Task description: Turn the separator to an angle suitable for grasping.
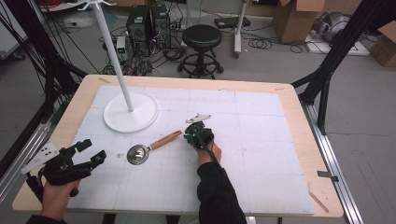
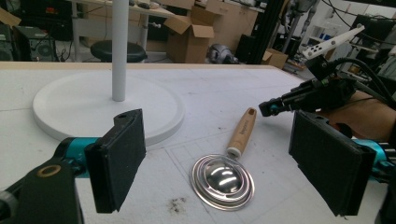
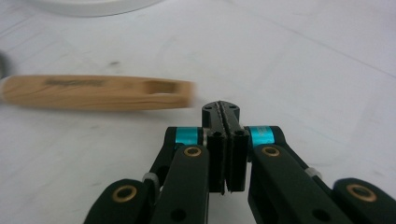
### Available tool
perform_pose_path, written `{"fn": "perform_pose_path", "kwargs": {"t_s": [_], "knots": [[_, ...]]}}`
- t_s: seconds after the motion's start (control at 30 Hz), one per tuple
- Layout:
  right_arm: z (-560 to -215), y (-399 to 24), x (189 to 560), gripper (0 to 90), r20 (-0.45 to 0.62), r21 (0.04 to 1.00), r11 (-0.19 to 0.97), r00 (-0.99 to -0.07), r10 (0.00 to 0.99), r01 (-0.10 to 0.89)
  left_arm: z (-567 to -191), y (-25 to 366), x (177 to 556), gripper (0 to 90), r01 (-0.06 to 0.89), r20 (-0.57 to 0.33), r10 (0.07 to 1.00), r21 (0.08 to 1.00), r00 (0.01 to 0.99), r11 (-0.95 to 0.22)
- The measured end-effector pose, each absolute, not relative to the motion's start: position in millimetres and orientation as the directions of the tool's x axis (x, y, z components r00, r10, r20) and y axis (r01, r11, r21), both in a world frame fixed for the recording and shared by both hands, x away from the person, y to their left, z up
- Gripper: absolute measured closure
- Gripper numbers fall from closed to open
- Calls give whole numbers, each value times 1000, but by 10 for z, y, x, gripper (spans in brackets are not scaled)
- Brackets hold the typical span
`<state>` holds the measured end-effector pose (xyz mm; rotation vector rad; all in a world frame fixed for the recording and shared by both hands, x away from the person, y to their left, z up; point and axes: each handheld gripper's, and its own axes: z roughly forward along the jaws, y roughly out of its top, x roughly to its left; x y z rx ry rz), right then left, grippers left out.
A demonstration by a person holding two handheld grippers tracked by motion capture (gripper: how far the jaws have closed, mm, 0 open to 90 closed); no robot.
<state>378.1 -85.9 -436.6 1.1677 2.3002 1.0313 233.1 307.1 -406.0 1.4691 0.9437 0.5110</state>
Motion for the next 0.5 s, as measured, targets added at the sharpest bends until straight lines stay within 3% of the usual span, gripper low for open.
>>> {"fn": "perform_pose_path", "kwargs": {"t_s": [0.17, 0.5], "knots": [[-4381, -988, 3897, 896, 65, 784, 309, -566, 822, 539, -4063, 3079, 2339, 191, 253, -223, 793, 963, 568, 90], [-4464, -663, 3987, 900, 21, 776, 428, -698, 716, 463, -4063, 3108, 2336, 191, 251, -231, 796, 963, 560, 103]]}}
